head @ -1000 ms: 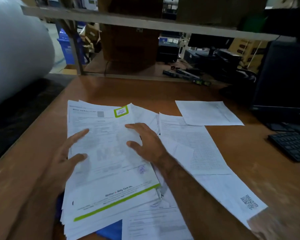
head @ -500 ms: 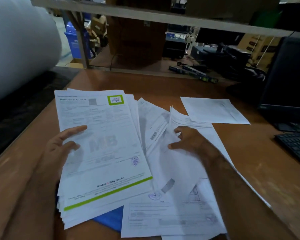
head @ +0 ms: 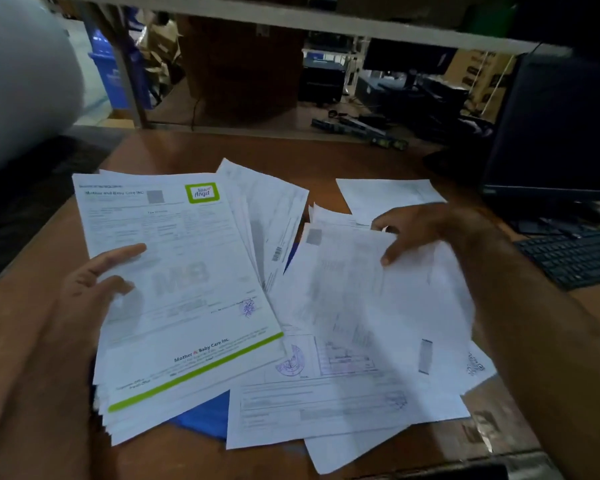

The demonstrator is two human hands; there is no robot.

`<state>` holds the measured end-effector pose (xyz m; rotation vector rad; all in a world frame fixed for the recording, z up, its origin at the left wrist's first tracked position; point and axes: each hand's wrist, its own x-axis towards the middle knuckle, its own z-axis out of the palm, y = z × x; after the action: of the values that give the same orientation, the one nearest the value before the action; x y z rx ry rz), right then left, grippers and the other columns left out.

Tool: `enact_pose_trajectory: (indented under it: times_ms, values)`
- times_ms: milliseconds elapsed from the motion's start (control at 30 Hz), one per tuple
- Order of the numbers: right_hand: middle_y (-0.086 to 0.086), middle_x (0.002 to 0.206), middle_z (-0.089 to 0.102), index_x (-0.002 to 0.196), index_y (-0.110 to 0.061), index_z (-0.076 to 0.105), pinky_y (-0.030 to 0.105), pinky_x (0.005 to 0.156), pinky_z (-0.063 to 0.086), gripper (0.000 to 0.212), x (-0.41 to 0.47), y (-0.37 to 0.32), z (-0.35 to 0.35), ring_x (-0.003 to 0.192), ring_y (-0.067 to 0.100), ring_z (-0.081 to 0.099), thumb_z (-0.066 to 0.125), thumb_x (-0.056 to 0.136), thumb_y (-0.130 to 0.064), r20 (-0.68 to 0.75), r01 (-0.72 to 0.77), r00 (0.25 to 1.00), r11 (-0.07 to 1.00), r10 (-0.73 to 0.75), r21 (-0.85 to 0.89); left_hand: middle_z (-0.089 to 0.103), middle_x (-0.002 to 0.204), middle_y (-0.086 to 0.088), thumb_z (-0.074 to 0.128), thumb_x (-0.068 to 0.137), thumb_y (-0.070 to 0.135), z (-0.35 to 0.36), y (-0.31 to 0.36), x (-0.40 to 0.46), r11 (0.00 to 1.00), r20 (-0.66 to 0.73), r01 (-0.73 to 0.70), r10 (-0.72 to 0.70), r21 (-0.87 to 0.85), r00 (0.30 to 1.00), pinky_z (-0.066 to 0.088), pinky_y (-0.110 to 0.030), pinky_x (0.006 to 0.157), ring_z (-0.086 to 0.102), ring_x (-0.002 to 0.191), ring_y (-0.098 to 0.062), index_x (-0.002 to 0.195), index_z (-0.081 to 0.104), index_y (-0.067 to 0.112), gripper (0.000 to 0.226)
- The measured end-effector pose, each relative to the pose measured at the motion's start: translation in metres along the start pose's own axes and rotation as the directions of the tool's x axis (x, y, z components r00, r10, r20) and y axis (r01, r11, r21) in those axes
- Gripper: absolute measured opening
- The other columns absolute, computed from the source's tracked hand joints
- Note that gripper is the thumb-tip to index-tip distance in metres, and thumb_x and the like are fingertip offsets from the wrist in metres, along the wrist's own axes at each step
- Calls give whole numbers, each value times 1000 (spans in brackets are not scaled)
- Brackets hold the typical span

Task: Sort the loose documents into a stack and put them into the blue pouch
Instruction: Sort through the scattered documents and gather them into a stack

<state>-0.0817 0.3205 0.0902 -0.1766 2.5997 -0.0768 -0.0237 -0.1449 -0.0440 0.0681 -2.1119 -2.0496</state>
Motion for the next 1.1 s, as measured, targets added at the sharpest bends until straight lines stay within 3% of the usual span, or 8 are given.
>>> enact_pose_trajectory:
  times_ms: [200, 300, 433, 633, 800, 900, 1000, 1100]
  values:
    - [-3, 133, 60, 125, -33, 59, 40, 105, 48, 42, -11, 9, -29, 121, 18, 59, 78, 89, -21, -150, 55, 988, 998, -49, 37, 61, 144, 3, 49, 84, -19, 6, 5, -4, 999, 12, -12, 13, -43, 1000, 46, -37, 104, 54, 134, -20, 124, 71, 11, 55]
    - [-12, 125, 64, 131, -43, 57, 39, 97, 54, 51, -46, 19, -39, 114, 14, 63, 74, 92, -15, -427, 211, 899, 947, -90, 244, 61, 141, 2, 48, 85, -22, 10, 11, -6, 999, 12, -34, 33, 6, 999, 50, -24, 100, 54, 134, -18, 127, 69, 6, 55]
    - [-4, 133, 67, 143, -53, 44, 44, 88, 61, 73, -58, 0, -5, 116, 20, 69, 61, 98, 1, -661, 598, 750, 452, -25, 661, 60, 140, -2, 47, 84, -25, 14, 14, -4, 997, 9, -75, 75, 27, 997, 51, -7, 85, 52, 134, -19, 126, 68, 3, 55]
    - [-23, 140, 59, 134, -39, 64, 32, 111, 48, 43, 20, -76, 94, 126, -4, 56, 60, 102, -12, -696, 604, 718, 505, -8, 617, 65, 132, 9, 49, 86, -23, 23, 15, -8, 999, 27, -23, 24, -22, 999, 57, -15, 83, 60, 126, -19, 125, 70, 10, 56]
    - [-19, 146, 54, 143, -34, 57, 28, 111, 46, 51, 46, -122, 127, 130, -4, 53, 70, 96, -20, -711, 633, 703, 463, -7, 621, 63, 138, 10, 48, 85, -26, 19, 12, -8, 996, 10, -14, 15, -84, 1000, 54, -18, 95, 58, 130, -16, 129, 68, 12, 62]
    - [-28, 146, 48, 148, -37, 50, 9, 98, 46, 57, 44, -128, 131, 127, -11, 50, 70, 96, -26, -665, 599, 746, 469, -34, 649, 61, 143, 4, 48, 84, -26, 18, 11, -7, 998, 18, -21, 22, -64, 1000, 53, -18, 97, 57, 133, -17, 135, 64, 10, 65]
    - [-47, 132, 48, 150, -33, 48, 3, 87, 45, 60, 38, -125, 131, 119, -22, 50, 70, 96, -20, -654, 616, 754, 403, -55, 677, 63, 140, 10, 47, 86, -25, 20, 16, -9, 996, 40, 7, -3, -84, 999, 56, -23, 95, 61, 128, -15, 138, 62, 12, 65]
    - [-33, 136, 58, 150, -28, 49, 16, 93, 52, 60, 32, -125, 129, 125, -6, 57, 69, 96, -11, -620, 621, 780, 234, -86, 748, 63, 138, 16, 47, 86, -24, 19, 19, -11, 999, 35, 11, -9, -37, 999, 56, -21, 91, 60, 129, -9, 137, 63, 19, 68]
